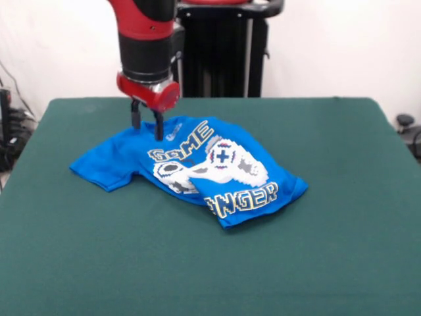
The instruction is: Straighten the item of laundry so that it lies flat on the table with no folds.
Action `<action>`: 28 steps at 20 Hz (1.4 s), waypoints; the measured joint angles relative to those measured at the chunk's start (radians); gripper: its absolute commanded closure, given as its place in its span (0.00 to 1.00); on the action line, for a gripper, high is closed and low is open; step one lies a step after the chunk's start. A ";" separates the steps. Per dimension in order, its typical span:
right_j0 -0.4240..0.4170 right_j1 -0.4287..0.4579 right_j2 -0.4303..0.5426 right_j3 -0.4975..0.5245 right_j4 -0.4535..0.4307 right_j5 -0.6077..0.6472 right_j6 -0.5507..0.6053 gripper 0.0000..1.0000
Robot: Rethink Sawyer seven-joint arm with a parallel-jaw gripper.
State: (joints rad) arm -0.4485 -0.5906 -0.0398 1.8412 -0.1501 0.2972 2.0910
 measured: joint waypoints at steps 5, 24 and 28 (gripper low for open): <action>0.016 0.027 0.006 -0.040 0.046 -0.029 0.000 0.00; 0.081 0.068 0.039 -0.065 0.202 -0.204 0.000 0.00; 0.091 0.090 0.039 -0.066 0.221 -0.247 0.000 0.00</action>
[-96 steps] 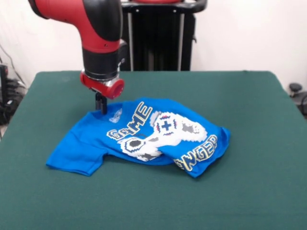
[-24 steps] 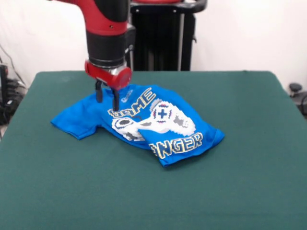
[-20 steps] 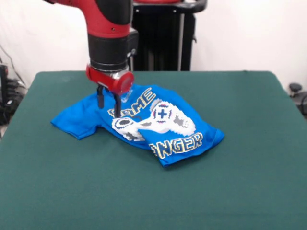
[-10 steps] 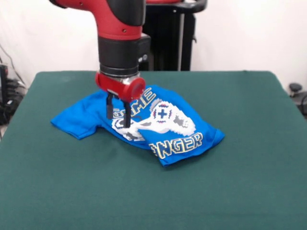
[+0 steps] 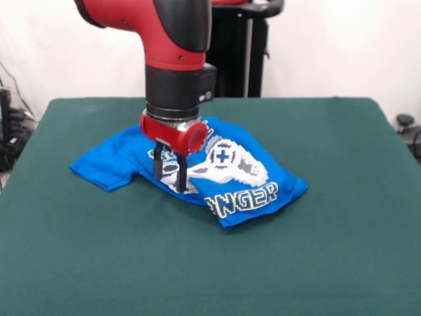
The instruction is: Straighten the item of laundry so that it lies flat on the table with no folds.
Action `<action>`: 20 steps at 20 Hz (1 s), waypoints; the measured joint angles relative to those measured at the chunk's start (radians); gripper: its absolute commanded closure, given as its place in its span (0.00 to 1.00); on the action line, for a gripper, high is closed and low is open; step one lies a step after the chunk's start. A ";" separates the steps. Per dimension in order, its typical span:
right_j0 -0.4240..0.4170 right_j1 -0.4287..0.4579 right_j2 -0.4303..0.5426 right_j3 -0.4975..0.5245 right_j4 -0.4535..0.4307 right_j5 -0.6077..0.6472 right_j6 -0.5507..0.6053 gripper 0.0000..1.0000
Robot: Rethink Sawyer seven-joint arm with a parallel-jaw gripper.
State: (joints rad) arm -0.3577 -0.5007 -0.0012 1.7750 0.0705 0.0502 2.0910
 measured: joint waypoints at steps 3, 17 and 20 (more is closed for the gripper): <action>0.002 0.018 0.002 0.000 0.008 -0.021 0.000 0.00; -0.032 0.052 0.066 0.003 0.010 -0.034 0.000 0.00; -0.042 0.051 0.076 0.008 0.010 -0.034 0.000 0.00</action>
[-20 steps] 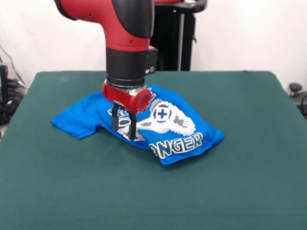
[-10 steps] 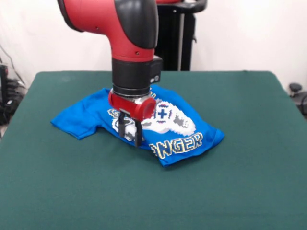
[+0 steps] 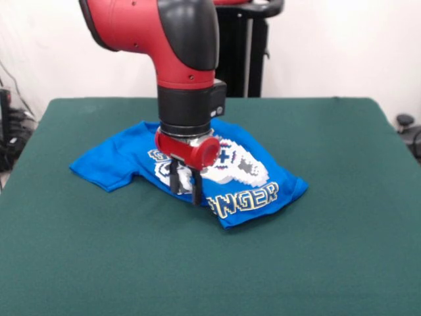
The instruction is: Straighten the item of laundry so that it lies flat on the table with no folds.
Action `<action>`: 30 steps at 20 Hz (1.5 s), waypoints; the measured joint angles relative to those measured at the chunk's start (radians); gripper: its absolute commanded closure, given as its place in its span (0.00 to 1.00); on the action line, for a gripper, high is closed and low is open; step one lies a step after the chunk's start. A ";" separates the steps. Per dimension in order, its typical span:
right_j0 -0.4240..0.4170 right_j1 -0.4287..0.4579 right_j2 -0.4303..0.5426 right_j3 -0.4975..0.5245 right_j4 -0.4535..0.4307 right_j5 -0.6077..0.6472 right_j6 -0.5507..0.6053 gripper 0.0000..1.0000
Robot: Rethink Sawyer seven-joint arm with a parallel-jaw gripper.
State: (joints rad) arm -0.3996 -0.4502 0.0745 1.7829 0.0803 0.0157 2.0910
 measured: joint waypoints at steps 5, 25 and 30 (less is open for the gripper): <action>-0.011 -0.007 0.010 0.014 0.002 0.000 0.000 0.00; -0.029 -0.063 0.055 0.024 0.002 0.000 0.000 0.00; -0.024 -0.063 0.055 0.025 0.003 0.000 0.000 0.00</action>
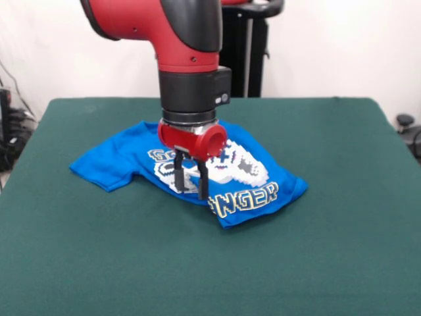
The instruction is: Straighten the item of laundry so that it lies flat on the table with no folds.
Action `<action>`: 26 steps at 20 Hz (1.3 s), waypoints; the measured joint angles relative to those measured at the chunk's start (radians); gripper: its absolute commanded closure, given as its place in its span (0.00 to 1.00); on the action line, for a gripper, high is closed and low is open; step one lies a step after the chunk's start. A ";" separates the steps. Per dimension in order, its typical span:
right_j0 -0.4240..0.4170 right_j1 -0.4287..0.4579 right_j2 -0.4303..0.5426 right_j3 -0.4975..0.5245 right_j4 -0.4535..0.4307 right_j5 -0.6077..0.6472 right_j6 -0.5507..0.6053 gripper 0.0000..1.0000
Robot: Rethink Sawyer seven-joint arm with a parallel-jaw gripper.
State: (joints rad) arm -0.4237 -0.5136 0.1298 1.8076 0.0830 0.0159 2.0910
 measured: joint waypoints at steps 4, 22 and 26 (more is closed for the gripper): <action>0.000 0.000 0.000 0.000 0.000 0.000 0.000 0.00; -0.056 0.001 0.059 0.015 0.000 -0.015 0.000 0.00; -0.077 0.002 0.074 0.036 0.000 -0.041 0.000 0.00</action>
State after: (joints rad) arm -0.5011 -0.5118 0.2038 1.8432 0.0830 -0.0248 2.0910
